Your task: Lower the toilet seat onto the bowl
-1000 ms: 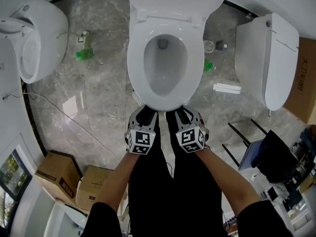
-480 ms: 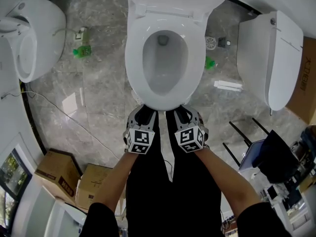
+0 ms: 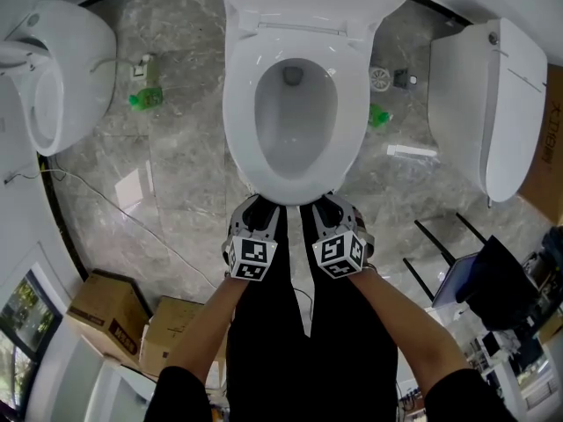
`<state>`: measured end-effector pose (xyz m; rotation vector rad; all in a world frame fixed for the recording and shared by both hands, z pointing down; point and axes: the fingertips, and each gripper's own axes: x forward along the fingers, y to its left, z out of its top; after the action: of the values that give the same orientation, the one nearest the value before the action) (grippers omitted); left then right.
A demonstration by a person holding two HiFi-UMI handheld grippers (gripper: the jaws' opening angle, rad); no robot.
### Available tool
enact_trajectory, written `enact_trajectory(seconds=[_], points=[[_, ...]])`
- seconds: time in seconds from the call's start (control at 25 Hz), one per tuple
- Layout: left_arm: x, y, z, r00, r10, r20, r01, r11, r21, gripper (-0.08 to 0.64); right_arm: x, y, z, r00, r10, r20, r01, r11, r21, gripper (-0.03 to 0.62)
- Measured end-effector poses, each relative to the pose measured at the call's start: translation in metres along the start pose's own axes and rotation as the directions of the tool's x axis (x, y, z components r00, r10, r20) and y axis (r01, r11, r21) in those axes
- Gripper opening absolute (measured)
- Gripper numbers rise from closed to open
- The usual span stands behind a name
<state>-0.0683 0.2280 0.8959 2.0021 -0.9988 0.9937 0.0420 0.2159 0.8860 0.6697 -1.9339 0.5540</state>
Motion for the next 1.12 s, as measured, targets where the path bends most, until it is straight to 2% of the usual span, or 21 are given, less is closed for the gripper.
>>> enact_trajectory(seconds=[0.28, 0.48, 0.8, 1.12], points=[[0.014, 0.004, -0.012, 1.0, -0.001, -0.014, 0.001, 1.0, -0.015, 0.186, 0.016, 0.001, -0.007, 1.0, 0.001, -0.019, -0.002, 1.0, -0.03, 0.114], [0.026, 0.006, -0.018, 0.999, -0.038, -0.03, 0.036, 0.998, -0.05, 0.176, 0.028, -0.002, -0.014, 1.0, -0.005, -0.03, 0.003, 0.998, -0.063, 0.114], [0.039, 0.011, -0.029, 0.995, -0.073, -0.068, 0.072, 0.997, -0.019, 0.156, 0.043, -0.002, -0.022, 0.999, -0.016, -0.051, 0.014, 0.999, -0.045, 0.112], [0.057, 0.014, -0.043, 0.995, -0.072, -0.066, 0.07, 0.997, -0.034, 0.158, 0.062, -0.002, -0.033, 0.998, -0.025, -0.065, 0.021, 0.998, -0.056, 0.11]])
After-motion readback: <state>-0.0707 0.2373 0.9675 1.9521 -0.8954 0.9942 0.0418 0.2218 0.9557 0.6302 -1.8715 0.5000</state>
